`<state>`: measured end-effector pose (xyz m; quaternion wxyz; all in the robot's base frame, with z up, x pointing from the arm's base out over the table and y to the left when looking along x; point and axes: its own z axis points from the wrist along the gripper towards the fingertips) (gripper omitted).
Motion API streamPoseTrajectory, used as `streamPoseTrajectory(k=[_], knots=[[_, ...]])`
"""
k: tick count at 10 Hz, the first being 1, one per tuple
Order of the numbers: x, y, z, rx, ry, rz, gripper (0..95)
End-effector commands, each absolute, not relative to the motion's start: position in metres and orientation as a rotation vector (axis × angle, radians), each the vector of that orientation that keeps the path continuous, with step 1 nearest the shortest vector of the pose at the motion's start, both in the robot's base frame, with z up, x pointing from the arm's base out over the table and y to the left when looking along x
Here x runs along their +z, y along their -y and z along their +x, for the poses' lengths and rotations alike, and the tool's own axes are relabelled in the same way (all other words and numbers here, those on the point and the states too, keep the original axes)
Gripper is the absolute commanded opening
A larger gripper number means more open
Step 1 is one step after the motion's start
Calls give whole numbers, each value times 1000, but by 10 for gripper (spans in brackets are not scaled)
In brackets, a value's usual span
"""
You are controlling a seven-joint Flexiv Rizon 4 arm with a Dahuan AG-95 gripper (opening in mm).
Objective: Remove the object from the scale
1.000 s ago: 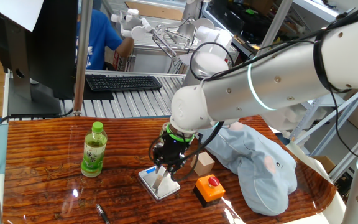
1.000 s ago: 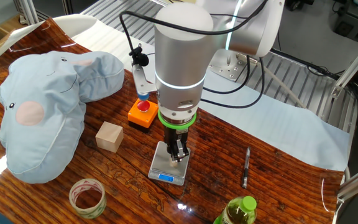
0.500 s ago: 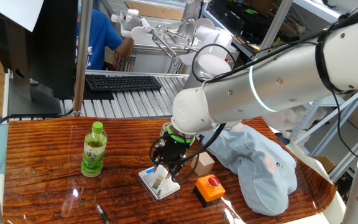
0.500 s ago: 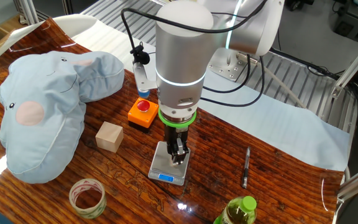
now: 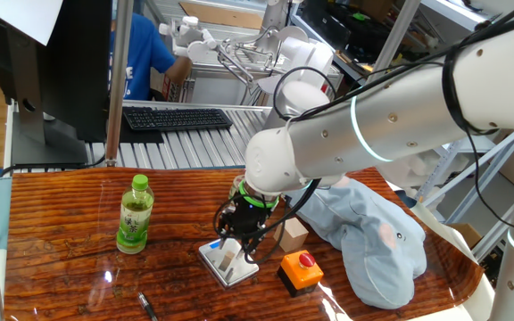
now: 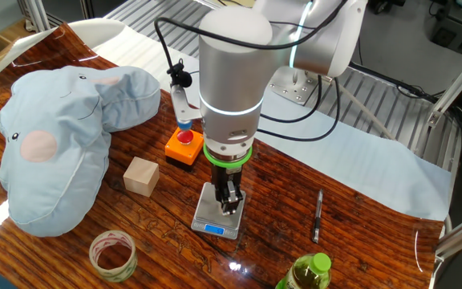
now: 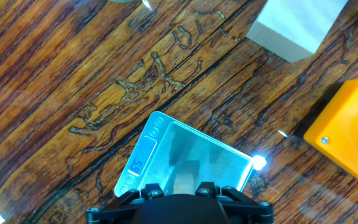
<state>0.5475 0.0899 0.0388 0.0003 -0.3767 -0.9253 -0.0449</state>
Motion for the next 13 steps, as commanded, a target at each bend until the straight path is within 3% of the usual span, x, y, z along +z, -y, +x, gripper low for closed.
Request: streamPoseTrajectory(k=[1, 13], knots=[[37, -90, 545, -140, 2912, -1173, 190], [35, -90, 544, -139, 2917, -1171, 190]])
